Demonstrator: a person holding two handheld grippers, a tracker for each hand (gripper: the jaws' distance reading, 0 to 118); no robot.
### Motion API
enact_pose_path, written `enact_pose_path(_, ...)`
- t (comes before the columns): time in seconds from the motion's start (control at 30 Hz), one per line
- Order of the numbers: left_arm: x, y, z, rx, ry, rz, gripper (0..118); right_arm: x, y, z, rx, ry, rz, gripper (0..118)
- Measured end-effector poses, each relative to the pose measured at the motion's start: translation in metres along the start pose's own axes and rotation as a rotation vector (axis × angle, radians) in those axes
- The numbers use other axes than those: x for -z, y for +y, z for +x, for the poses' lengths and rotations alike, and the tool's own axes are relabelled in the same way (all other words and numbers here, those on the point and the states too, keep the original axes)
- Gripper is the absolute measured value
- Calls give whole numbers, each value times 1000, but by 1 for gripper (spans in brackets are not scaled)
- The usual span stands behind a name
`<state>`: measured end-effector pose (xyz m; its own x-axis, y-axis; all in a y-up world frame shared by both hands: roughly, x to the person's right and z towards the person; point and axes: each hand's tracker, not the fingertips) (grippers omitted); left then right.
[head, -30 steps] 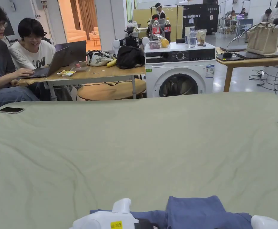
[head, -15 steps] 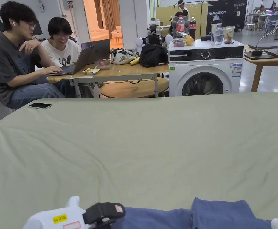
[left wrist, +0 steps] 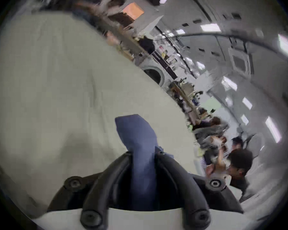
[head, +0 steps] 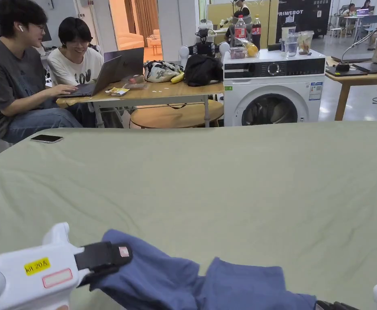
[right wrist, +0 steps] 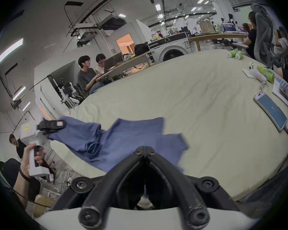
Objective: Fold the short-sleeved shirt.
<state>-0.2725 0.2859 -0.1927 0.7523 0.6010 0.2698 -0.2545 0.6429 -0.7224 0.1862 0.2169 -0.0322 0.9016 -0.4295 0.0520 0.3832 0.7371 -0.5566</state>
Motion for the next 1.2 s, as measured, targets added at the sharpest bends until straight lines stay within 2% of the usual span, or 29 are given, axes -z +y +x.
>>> enact_pose_path(0.1, 19, -8, 41, 72, -58, -40, 9, 0, 0, 0, 23, 13, 9, 0)
enact_pose_path(0.23, 108, -56, 92, 150, -147, -216, 9, -10, -5, -2, 18, 6, 16, 0)
enact_pose_path(0.37, 182, -104, 122, 230, -128, -388, 9, -27, -10, 4, 18, -22, 32, 0)
enact_pose_path(0.4, 185, -110, 127, 275, -168, -393, 21, -32, -11, 7, 18, -42, 40, 0)
enact_pose_path(0.43, 175, -110, 125, 292, -247, -369, 39, -36, -11, 12, 19, -50, 43, 0)
enact_pose_path(0.47, 168, -108, 123, 242, -315, -322, 58, -38, -12, 17, 25, -52, 48, 0)
enact_pose_path(0.5, 162, -101, 118, 169, -367, -296, 59, -39, -12, 23, 45, -58, 57, 0)
enact_pose_path(0.57, 150, -87, 109, 46, -383, -265, 56, -39, -13, 33, 108, -46, 62, 0)
enact_pose_path(0.6, 145, -84, 105, 25, -345, -221, 33, -38, -13, 36, 122, -43, 61, 0)
enact_pose_path(0.63, 145, -84, 104, 51, -306, -195, 5, -38, -14, 36, 116, -46, 64, 0)
enact_pose_path(0.67, 149, -87, 105, 93, -261, -203, 0, -37, -15, 34, 114, -47, 64, 0)
enact_pose_path(0.73, 171, -102, 110, 145, -234, -298, 0, -36, -16, 32, 106, -45, 58, 0)
enact_pose_path(0.77, 185, -113, 111, 136, -307, -397, 0, -35, -17, 31, 102, -40, 53, 0)
enact_pose_path(0.8, 200, -128, 116, 148, -320, -472, 0, -35, -18, 28, 96, -40, 49, 0)
enact_pose_path(0.87, 225, -158, 127, 233, -190, -528, 0, -33, -20, 25, 85, -47, 38, 0)
enact_pose_path(0.9, 232, -165, 127, 245, -176, -515, 0, -33, -22, 23, 81, -49, 31, 0)
enact_pose_path(0.93, 227, -162, 126, 189, -239, -444, 0, -34, -25, 22, 78, -50, 24, 0)
enact_pose_path(1.0, 223, -156, 130, 145, -208, -456, 0, -32, -31, 19, 67, -38, -2, 0)
enact_pose_path(1.1, 198, -135, 123, 136, -305, -419, 0, -13, -33, 13, 32, -17, -70, 0)
enact_pose_path(1.13, 184, -124, 116, 110, -349, -382, 6, -5, -30, 9, 23, -15, -75, 0)
enact_pose_path(1.17, 171, -114, 108, 90, -373, -361, 23, 3, -25, 5, 19, -2, -80, 0)
enact_pose_path(1.2, 156, -102, 99, 74, -375, -329, 46, 14, -18, 0, 17, 34, -90, 0)
